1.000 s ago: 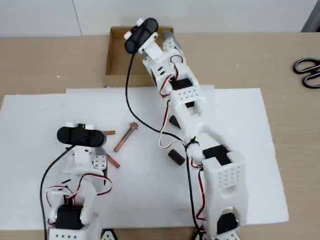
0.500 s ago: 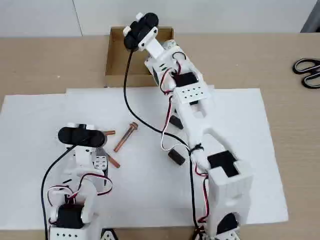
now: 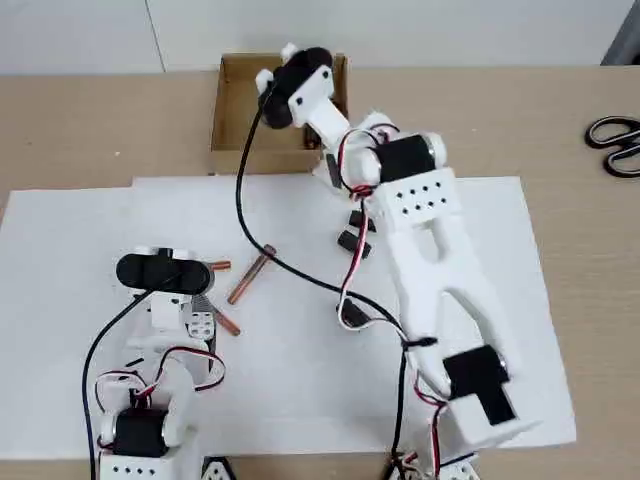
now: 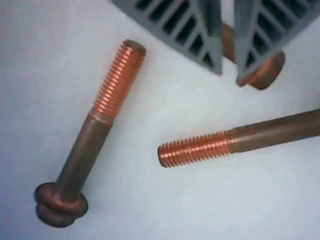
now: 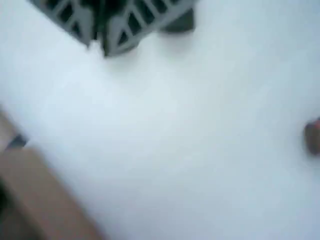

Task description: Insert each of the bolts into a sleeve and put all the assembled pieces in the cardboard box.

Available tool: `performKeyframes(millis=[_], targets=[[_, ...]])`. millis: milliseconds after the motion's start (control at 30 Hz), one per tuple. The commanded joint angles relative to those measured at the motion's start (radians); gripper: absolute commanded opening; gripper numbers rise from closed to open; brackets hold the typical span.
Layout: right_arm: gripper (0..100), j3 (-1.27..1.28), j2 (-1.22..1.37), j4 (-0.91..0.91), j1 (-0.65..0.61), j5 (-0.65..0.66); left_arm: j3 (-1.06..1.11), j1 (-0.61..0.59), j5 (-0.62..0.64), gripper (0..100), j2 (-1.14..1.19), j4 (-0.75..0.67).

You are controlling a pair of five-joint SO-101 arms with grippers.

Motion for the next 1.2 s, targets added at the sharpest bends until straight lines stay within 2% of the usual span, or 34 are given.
performKeyframes(millis=[0, 200, 267, 533, 700, 967, 1167], targets=[[0.3, -0.044, -0.094, 0.15, -0.001, 0.002, -0.005, 0.0, -0.002, 1, -0.011, -0.002], [0.4, -0.04, -0.114, 0.418, 0.001, -0.029, -0.005, -0.002, 0.0, 1, -0.011, -0.002], [0.6, -0.02, -0.12, 0.426, 0.007, -0.1, -0.005, -0.002, 0.0, 1, -0.011, -0.002], [0.9, 0.292, -0.288, 0.427, -0.038, -0.19, -0.005, -0.003, 0.002, 1, -0.011, -0.018], [1.2, 0.491, -0.398, 0.349, -0.041, -0.221, -0.005, -0.003, 0.002, 1, -0.011, -0.018], [16.2, 0.678, -0.387, 0.142, -0.042, -0.215, -0.005, -0.003, 0.002, 1, -0.011, -0.02], [18.4, 0.75, -0.308, 0.005, -0.067, -0.186, -0.005, -0.003, 0.002, 1, -0.011, -0.02]])
